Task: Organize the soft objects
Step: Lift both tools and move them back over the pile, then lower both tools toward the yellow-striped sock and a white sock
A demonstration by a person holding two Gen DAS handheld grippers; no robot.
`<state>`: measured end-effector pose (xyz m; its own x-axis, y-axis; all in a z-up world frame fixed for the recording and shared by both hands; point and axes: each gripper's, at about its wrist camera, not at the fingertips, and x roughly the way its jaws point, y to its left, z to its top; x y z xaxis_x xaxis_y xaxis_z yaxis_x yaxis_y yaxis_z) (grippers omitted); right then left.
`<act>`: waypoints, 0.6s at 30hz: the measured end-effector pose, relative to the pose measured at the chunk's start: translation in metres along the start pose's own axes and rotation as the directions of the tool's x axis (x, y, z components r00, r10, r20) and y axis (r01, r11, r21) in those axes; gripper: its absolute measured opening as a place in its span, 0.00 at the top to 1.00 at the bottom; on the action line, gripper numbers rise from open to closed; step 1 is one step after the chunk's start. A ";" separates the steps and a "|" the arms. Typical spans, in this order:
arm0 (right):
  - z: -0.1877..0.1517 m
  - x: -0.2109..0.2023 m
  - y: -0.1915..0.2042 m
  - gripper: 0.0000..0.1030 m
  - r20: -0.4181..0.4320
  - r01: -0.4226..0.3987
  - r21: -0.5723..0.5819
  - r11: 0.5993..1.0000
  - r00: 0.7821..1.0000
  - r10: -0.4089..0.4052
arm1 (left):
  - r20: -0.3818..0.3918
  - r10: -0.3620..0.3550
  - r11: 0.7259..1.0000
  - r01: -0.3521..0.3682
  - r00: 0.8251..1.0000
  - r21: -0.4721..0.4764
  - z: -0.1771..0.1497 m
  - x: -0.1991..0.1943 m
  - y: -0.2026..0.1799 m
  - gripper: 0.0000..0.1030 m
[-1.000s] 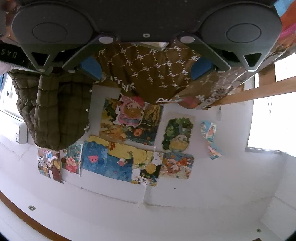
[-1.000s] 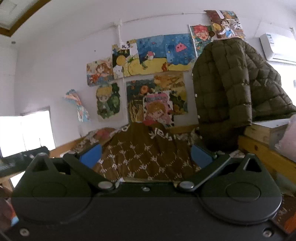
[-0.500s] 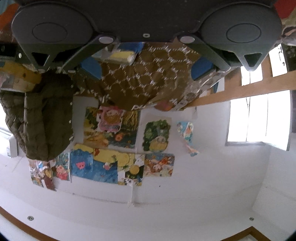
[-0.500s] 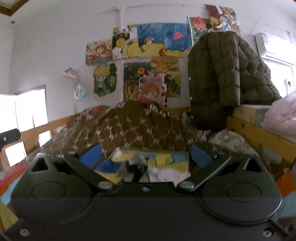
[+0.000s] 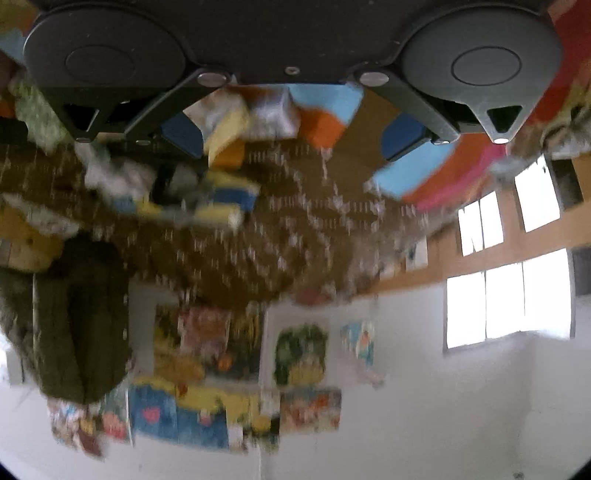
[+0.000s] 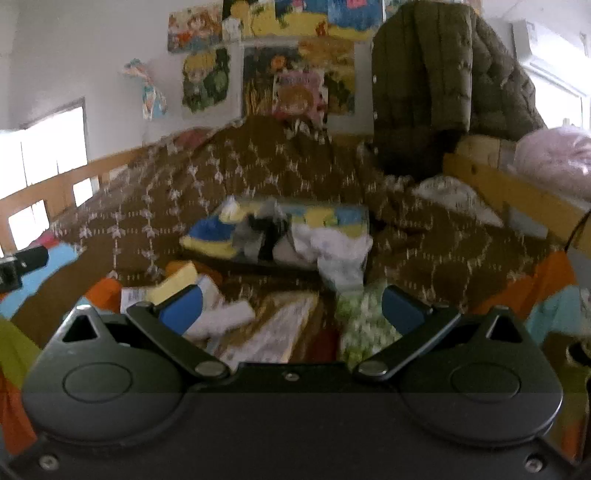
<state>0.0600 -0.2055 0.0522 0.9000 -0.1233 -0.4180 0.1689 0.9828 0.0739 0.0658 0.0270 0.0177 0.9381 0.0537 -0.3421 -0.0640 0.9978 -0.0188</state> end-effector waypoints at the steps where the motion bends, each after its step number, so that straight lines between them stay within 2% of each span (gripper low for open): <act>1: -0.007 -0.002 0.002 0.00 -0.021 -0.004 0.003 1.000 1.000 0.004 | -0.035 -0.009 1.000 0.009 0.999 0.003 -0.004 0.003 0.000 0.01; 4: -0.019 -0.001 0.008 0.00 -0.080 -0.028 0.007 1.000 0.996 0.028 | -0.147 -0.032 0.999 0.038 0.989 0.039 -0.013 0.017 -0.005 0.01; 6: -0.030 0.000 0.014 0.00 -0.116 -0.034 -0.018 0.999 0.993 0.032 | -0.256 -0.049 0.994 0.072 0.965 0.081 -0.020 0.031 -0.010 0.01; 8: -0.036 0.007 0.024 0.00 -0.147 -0.027 -0.072 0.997 0.989 0.016 | -0.343 -0.057 0.992 0.091 0.937 0.083 -0.028 0.044 -0.011 0.01; 11: -0.042 0.015 0.037 0.00 -0.177 -0.016 -0.125 0.992 0.984 -0.007 | -0.389 -0.051 0.994 0.086 0.920 0.071 -0.033 0.052 -0.008 0.01; 18: -0.051 0.020 0.053 0.00 -0.209 -0.020 -0.136 0.990 0.978 -0.009 | -0.417 -0.061 0.996 0.083 0.907 0.036 -0.033 0.053 -0.005 0.01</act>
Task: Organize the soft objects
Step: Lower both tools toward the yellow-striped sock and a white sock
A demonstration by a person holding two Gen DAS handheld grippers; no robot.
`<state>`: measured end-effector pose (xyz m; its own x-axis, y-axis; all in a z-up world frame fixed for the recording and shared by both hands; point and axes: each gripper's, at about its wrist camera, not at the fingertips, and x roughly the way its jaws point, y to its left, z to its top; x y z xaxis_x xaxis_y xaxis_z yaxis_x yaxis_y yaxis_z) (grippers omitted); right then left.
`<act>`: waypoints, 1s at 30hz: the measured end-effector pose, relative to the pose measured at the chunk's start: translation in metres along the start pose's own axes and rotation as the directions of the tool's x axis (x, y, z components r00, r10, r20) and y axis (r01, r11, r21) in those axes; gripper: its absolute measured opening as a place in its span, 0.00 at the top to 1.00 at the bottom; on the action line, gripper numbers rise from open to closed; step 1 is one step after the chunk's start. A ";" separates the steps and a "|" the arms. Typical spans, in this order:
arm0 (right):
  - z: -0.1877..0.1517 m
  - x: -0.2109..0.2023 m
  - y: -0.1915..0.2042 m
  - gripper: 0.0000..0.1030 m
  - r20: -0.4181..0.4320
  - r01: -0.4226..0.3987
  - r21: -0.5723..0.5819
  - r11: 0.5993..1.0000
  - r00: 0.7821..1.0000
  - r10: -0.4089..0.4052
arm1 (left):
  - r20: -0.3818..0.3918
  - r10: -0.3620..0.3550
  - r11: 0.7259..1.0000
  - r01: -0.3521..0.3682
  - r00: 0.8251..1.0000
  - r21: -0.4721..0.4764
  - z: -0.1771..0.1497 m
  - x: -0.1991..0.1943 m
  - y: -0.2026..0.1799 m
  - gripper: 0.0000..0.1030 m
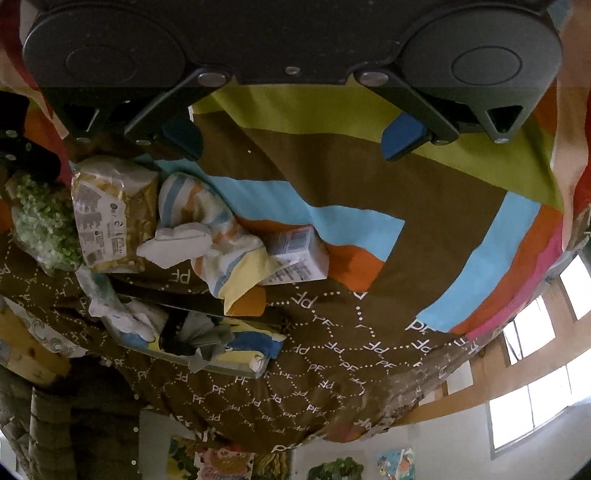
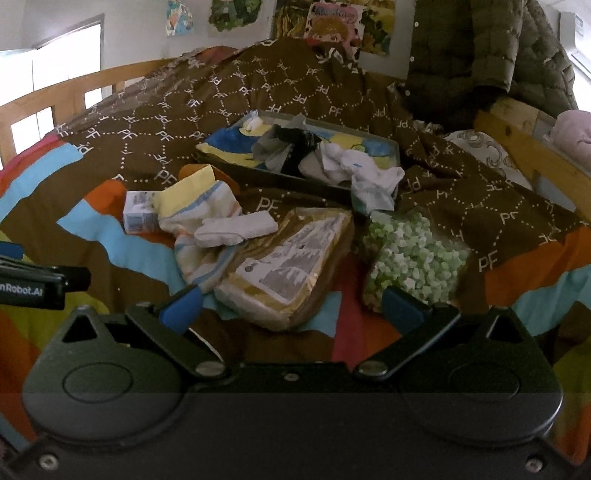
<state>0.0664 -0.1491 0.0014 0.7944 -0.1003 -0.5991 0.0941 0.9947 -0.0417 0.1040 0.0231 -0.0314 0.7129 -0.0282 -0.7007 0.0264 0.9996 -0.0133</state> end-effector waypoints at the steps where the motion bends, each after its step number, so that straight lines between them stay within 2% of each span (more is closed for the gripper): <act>1: 0.001 0.006 0.002 0.00 -0.002 -0.003 0.004 1.000 1.000 0.003 | -0.004 -0.004 1.000 0.004 1.000 0.000 0.001 0.001 0.000 0.01; 6: 0.008 0.023 -0.007 0.00 -0.027 -0.048 -0.003 0.999 0.998 0.048 | -0.003 -0.026 0.999 0.026 1.000 0.026 0.006 0.010 -0.004 0.01; 10: 0.019 0.036 -0.003 0.00 -0.010 -0.054 -0.090 0.994 0.999 0.053 | 0.023 -0.052 0.996 0.050 0.998 0.077 0.013 0.019 -0.007 0.01; 12: 0.025 0.041 0.000 0.00 0.011 -0.064 -0.153 0.986 0.998 0.067 | 0.052 -0.035 0.995 0.030 0.998 0.100 0.016 0.023 -0.008 0.01; 15: 0.032 0.055 0.005 0.00 0.074 -0.037 -0.315 0.948 0.995 0.063 | 0.105 -0.033 0.988 0.016 0.994 0.153 0.022 0.032 -0.013 0.01; 16: 0.035 0.062 0.004 0.01 0.087 -0.050 -0.352 0.935 0.993 0.086 | 0.114 -0.043 0.984 0.022 0.993 0.177 0.024 0.037 -0.015 0.01; 21: 0.049 0.098 0.001 0.01 0.078 -0.129 -0.447 0.885 0.980 0.182 | 0.102 -0.151 0.955 0.119 0.983 0.271 0.037 0.066 -0.019 0.01; 25: 0.050 0.120 0.007 0.01 0.083 -0.112 -0.529 0.841 0.980 0.182 | 0.052 -0.175 0.959 0.158 0.983 0.235 0.042 0.092 -0.012 0.03; 27: 0.053 0.130 0.011 0.01 0.075 -0.119 -0.548 0.828 0.979 0.190 | 0.019 -0.182 0.966 0.175 0.983 0.191 0.046 0.102 -0.007 0.05; 30: 0.055 0.140 0.021 0.01 0.067 -0.136 -0.578 0.804 0.975 0.214 | -0.015 -0.229 0.968 0.229 0.973 0.102 0.052 0.114 0.001 0.06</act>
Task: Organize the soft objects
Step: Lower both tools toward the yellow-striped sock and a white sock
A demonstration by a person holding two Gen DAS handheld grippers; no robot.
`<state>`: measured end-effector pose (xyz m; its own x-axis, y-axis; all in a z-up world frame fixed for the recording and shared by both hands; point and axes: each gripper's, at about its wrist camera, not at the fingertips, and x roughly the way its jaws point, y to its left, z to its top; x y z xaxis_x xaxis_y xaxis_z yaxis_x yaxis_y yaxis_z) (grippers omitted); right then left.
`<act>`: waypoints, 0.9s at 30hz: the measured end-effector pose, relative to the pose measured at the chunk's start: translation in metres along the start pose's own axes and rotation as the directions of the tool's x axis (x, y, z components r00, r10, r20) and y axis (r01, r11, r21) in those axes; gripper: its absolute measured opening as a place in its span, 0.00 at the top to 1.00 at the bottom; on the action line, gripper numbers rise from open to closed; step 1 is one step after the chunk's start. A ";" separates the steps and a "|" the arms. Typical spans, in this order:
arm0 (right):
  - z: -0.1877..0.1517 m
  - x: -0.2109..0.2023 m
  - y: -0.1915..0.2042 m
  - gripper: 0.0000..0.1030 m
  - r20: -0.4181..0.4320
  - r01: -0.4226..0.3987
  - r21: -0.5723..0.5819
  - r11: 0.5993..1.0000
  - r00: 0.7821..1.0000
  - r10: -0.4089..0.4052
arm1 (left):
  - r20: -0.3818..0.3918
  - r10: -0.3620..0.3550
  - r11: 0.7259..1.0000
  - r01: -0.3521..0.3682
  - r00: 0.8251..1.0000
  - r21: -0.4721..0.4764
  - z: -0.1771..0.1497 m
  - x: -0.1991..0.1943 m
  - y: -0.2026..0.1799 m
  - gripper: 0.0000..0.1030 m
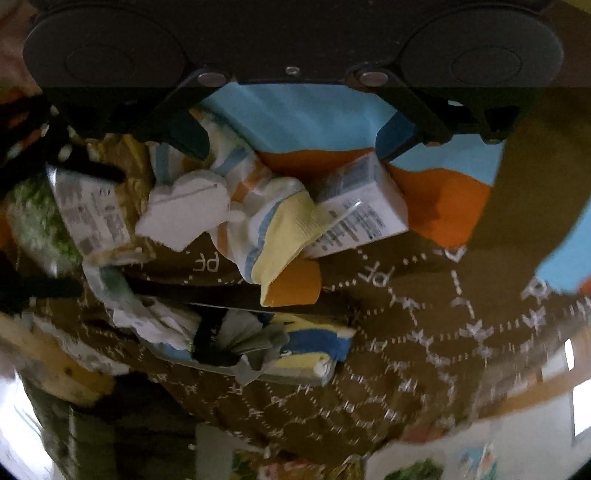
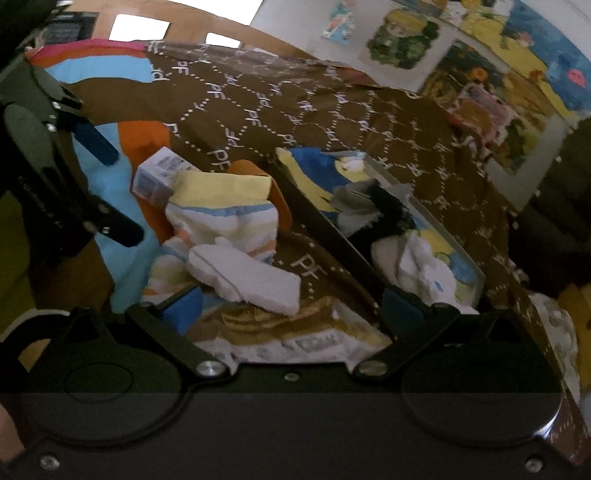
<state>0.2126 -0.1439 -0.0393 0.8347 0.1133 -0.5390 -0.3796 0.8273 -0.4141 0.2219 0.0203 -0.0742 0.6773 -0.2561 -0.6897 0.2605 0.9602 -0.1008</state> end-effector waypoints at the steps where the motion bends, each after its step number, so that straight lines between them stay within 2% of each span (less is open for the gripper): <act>1: 0.000 0.004 0.002 0.01 0.003 -0.008 -0.012 1.000 1.000 0.008 | -0.005 -0.021 0.999 0.021 1.000 -0.029 0.001 0.003 0.003 0.07; 4: 0.003 0.014 0.010 0.01 -0.003 -0.029 -0.054 0.998 1.000 0.029 | -0.015 -0.070 0.991 0.068 0.997 -0.116 0.004 0.011 0.011 0.08; 8: 0.001 0.022 0.018 0.01 -0.028 -0.049 -0.068 0.996 0.999 0.047 | -0.025 -0.100 0.975 0.093 0.995 -0.200 0.006 0.021 0.016 0.09; 14: -0.001 0.032 0.021 0.01 -0.036 -0.055 -0.066 0.996 0.998 0.053 | -0.020 -0.107 0.972 0.101 0.994 -0.213 0.011 0.036 0.015 0.11; 18: -0.002 0.042 0.027 0.03 -0.046 -0.052 -0.108 0.993 0.998 0.048 | -0.019 -0.123 0.961 0.114 0.992 -0.251 0.014 0.047 0.017 0.13; 21: -0.003 0.047 0.031 0.07 -0.053 -0.053 -0.136 0.989 0.998 0.046 | -0.018 -0.126 0.962 0.118 0.992 -0.245 0.014 0.049 0.015 0.14; 25: -0.003 0.054 0.036 0.12 -0.057 -0.056 -0.149 0.987 0.997 0.047 | -0.020 -0.131 0.957 0.121 0.991 -0.263 0.014 0.051 0.016 0.23; 27: -0.004 0.057 0.038 0.15 -0.059 -0.053 -0.158 0.986 0.997 0.044 | -0.017 -0.135 0.948 0.125 0.991 -0.291 0.014 0.051 0.018 0.24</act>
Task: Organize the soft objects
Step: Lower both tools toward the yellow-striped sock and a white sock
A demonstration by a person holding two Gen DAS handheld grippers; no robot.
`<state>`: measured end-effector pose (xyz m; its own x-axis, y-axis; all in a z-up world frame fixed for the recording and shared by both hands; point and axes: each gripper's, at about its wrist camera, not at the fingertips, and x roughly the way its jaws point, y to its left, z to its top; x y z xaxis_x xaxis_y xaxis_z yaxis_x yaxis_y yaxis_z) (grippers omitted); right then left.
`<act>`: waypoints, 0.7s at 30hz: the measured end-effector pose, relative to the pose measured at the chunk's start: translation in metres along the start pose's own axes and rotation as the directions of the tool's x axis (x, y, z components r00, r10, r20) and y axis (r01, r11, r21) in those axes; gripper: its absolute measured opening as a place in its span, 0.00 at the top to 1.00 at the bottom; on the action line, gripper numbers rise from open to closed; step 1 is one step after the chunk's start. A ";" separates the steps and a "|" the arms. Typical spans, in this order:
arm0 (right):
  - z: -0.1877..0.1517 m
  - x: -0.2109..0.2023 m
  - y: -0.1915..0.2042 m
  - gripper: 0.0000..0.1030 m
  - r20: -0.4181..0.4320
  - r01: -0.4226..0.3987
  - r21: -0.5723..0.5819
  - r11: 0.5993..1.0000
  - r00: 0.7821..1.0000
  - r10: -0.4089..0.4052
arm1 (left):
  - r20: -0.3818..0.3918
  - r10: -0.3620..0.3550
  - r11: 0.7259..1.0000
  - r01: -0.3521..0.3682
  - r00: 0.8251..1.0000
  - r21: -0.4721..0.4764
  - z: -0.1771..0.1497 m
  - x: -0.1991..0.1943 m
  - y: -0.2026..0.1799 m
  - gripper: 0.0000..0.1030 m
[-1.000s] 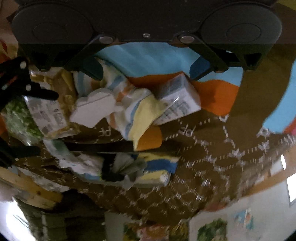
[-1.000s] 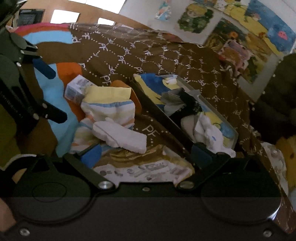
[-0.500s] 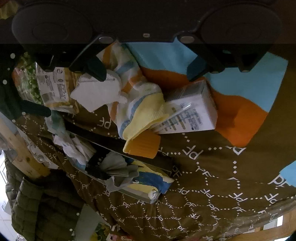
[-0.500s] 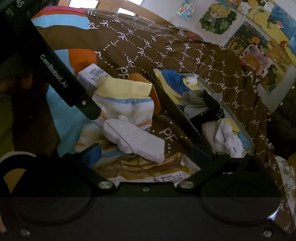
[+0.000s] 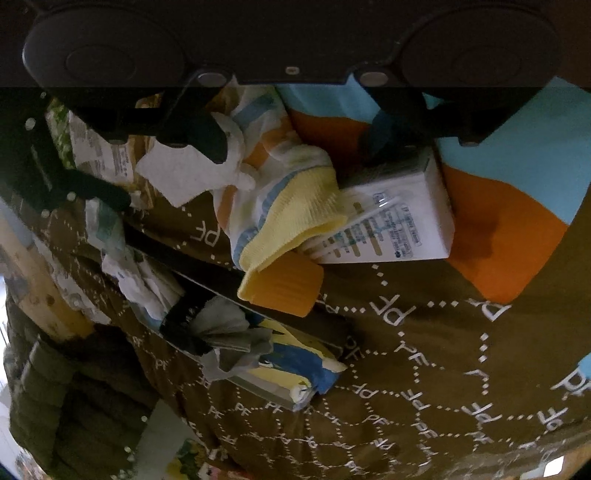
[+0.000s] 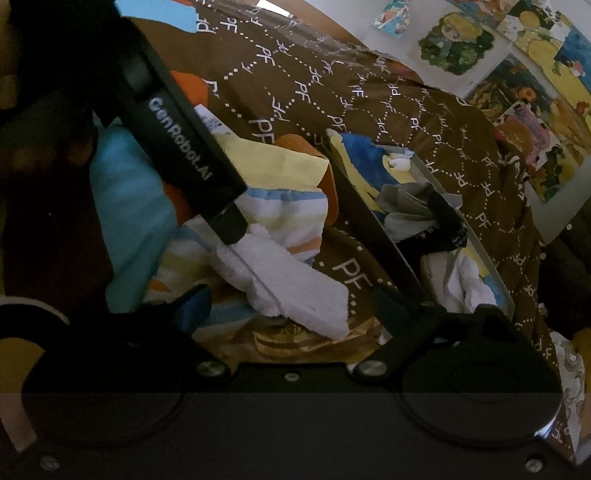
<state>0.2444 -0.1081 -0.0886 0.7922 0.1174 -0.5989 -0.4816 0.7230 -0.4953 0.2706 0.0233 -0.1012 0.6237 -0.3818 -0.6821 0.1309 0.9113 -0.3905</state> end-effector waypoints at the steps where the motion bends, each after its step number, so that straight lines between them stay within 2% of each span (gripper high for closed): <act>1: 0.000 0.001 0.001 0.16 0.000 -0.001 -0.002 1.000 1.000 0.001 | -0.001 -0.003 1.000 0.003 1.000 -0.015 0.001 0.000 0.001 0.25; 9: -0.001 0.001 0.004 0.25 0.010 -0.005 -0.001 1.000 1.000 0.005 | -0.003 -0.018 0.996 0.017 1.000 -0.091 0.003 -0.001 0.008 0.31; 14: 0.000 -0.002 0.006 0.35 0.014 -0.008 0.000 1.000 1.000 0.008 | -0.020 0.001 0.996 -0.003 1.000 -0.092 0.004 0.000 0.007 0.36; 21: 0.000 -0.003 0.005 0.48 0.016 -0.012 0.009 1.000 1.000 0.012 | -0.054 -0.019 0.986 0.010 0.998 -0.164 0.006 0.001 0.010 0.46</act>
<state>0.2391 -0.1044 -0.0892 0.7920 0.1371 -0.5950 -0.4882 0.7273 -0.4824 0.2769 0.0330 -0.1027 0.5788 -0.4065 -0.7069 0.0084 0.8698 -0.4933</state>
